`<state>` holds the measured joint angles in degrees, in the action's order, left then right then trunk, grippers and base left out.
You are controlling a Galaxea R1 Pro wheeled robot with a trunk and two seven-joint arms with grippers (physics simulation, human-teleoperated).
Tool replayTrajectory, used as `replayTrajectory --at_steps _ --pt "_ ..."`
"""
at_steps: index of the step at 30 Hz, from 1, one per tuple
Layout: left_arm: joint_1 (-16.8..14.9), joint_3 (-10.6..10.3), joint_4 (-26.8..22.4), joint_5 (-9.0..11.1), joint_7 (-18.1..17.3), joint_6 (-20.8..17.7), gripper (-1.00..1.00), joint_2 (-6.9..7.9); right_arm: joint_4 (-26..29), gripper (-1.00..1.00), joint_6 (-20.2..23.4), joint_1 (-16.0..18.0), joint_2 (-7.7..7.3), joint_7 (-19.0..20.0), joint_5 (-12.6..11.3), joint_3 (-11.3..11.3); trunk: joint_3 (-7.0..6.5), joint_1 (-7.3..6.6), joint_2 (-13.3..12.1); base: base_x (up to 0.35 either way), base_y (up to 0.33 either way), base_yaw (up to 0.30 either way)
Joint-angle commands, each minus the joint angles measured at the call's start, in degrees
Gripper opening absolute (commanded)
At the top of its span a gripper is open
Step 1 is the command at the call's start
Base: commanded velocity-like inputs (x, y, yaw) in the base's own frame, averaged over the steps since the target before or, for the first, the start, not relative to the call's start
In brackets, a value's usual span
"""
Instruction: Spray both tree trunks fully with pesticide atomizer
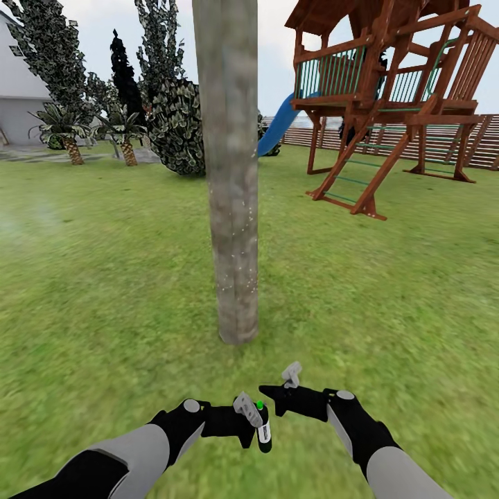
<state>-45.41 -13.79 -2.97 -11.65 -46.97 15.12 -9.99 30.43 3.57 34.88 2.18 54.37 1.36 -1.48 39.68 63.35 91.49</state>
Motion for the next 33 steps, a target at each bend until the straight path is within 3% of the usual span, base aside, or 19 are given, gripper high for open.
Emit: replayTrajectory --at_steps 1,5,7,9,11,20,22,23,24,25,27,28,30,31,33 --pt "-0.03 0.25 -0.02 -0.57 0.03 0.44 -1.0 0.0 0.08 -1.0 0.38 0.02 0.01 0.16 0.13 0.1 0.05 0.0 0.03 0.0 0.0 0.0" --pt "-0.03 0.25 -0.02 -0.57 0.03 0.44 -1.0 0.0 0.0 -1.0 0.35 0.02 0.05 0.13 0.13 0.07 0.05 0.0 0.03 0.0 0.0 0.0" --pt "-0.03 0.25 -0.02 -0.57 0.03 0.44 -1.0 0.0 -0.02 -1.0 0.32 0.02 0.09 0.11 0.13 -1.52 0.05 0.0 0.03 0.0 0.0 0.0" --pt "-0.03 0.25 -0.02 -0.57 0.03 0.44 -1.0 0.0 -0.02 -1.0 0.3 0.02 0.09 -0.26 0.07 -4.7 0.05 0.0 0.03 0.0 0.0 0.0" --pt "-0.03 0.25 -0.02 -0.57 0.03 0.44 -1.0 0.0 -0.02 -1.0 0.3 0.02 0.1 -1.05 0.06 -5.86 0.05 0.0 0.03 0.0 0.0 0.0" --pt "-0.03 0.25 -0.02 -0.57 0.03 0.44 -1.0 0.0 -0.02 -1.0 0.28 0.02 0.02 -1.52 0.0 -6.41 0.05 0.0 0.03 0.0 0.0 0.0" --pt "-0.03 0.25 -0.02 -0.57 0.03 0.44 -1.0 0.0 0.05 -1.0 0.37 0.02 -0.44 -1.52 -0.23 -6.06 0.05 0.0 0.03 0.0 0.0 0.0" --pt "-0.03 0.25 -0.02 -0.57 0.03 0.44 -1.0 0.0 0.13 -1.0 0.42 0.02 -1.5 -1.6 -0.31 -5.88 0.05 0.0 0.03 0.0 0.0 0.0" --pt "-0.03 0.25 -0.02 -0.57 0.03 0.44 -1.0 0.0 0.23 -1.0 0.45 0.02 -3.34 -2.34 -0.44 -5.12 0.05 0.0 0.03 0.0 0.0 0.0" --pt "-0.03 0.25 -0.02 -0.57 0.03 0.44 -1.0 0.0 0.28 -1.0 0.46 0.02 -5.0 -3.42 -0.5 -2.18 0.05 0.0 0.03 0.0 0.0 0.0" --pt "-0.03 0.25 -0.02 -0.57 0.03 0.44 -1.0 0.0 0.42 -1.0 0.47 0.02 -6.73 -4.34 -0.5 3.87 0.05 0.0 0.03 0.0 0.0 0.0" --pt "-0.03 0.25 -0.02 -0.57 0.03 0.44 -1.0 0.0 0.51 -1.0 0.5 0.02 -8.61 -4.69 -0.49 6.82 0.05 0.0 0.03 0.0 0.0 0.0" --pt "-0.03 0.25 -0.02 -0.57 0.03 0.44 -1.0 0.0 0.57 -1.0 0.54 0.02 -11.14 -4.94 -0.54 8.96 0.05 0.0 0.03 0.0 0.0 0.0" --pt "-0.03 0.25 -0.02 -0.57 0.03 0.44 -1.0 0.0 0.58 1.0 0.55 0.02 -12.01 -5.0 -0.56 9.47 0.05 0.0 0.03 0.0 0.0 0.0" --pt "-0.03 0.25 -0.02 -0.57 0.03 0.44 -1.0 0.0 0.59 1.0 0.49 0.02 -12.55 -5.03 -0.56 9.79 0.05 0.0 0.03 0.0 0.0 0.0"
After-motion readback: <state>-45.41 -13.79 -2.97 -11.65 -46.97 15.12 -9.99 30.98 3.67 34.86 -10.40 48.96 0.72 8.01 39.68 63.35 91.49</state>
